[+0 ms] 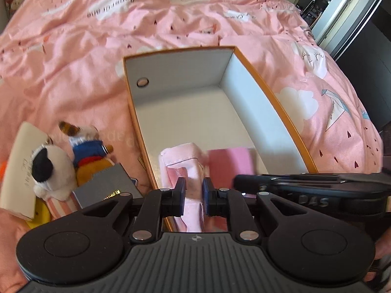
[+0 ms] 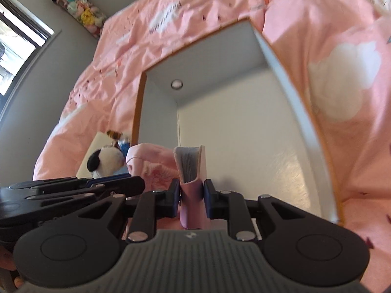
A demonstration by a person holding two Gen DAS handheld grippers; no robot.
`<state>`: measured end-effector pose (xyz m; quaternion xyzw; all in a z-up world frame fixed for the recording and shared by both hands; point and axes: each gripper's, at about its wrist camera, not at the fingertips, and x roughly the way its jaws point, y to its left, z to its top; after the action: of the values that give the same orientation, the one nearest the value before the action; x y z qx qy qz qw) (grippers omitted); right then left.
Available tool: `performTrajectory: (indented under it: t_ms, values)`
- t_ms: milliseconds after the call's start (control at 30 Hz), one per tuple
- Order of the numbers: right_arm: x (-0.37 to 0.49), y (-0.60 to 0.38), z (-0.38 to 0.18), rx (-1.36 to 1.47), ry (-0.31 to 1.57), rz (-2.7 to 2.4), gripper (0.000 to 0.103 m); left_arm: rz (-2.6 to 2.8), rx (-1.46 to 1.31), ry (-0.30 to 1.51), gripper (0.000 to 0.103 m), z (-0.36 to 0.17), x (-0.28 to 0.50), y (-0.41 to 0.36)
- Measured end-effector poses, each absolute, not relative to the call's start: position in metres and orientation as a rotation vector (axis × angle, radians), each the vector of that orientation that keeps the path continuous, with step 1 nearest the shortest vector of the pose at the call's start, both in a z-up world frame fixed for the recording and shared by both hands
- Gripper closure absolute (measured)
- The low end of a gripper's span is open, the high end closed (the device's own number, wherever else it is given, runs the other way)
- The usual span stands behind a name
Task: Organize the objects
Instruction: 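Lower both pink items into the orange box and open both grippers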
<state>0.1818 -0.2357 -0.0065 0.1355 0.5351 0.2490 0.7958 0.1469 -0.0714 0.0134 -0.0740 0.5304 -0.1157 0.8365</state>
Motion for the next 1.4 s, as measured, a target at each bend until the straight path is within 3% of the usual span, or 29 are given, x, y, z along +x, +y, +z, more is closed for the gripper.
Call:
performTrajectory:
  t_ms: [33,300,700,800,933,1400]
  values:
    - [0.185,-0.232,-0.013,0.294,1.175,0.544,0.082,-0.256,-0.172,1.146,0.099,0.009,0.149,-0.071]
    - [0.197,-0.212,-0.033,0.278,1.276,0.552,0.081,-0.288,-0.276,1.201,0.099,-0.014,0.153,-0.056]
    - [0.181,-0.182,-0.033,0.089,1.197,0.473,0.08,-0.259,-0.39,1.031,0.094,-0.004,0.136,-0.017]
    - [0.173,-0.172,-0.025,-0.009,1.153,0.457,0.08,-0.245,-0.377,0.996,0.083,0.0,0.13,-0.013]
    - [0.166,-0.156,-0.027,-0.105,1.133,0.449,0.08,-0.249,-0.397,0.979,0.083,0.0,0.126,-0.006]
    - [0.157,-0.191,-0.027,0.234,1.19,0.393,0.074,-0.214,-0.446,1.011,0.078,-0.016,0.119,0.011]
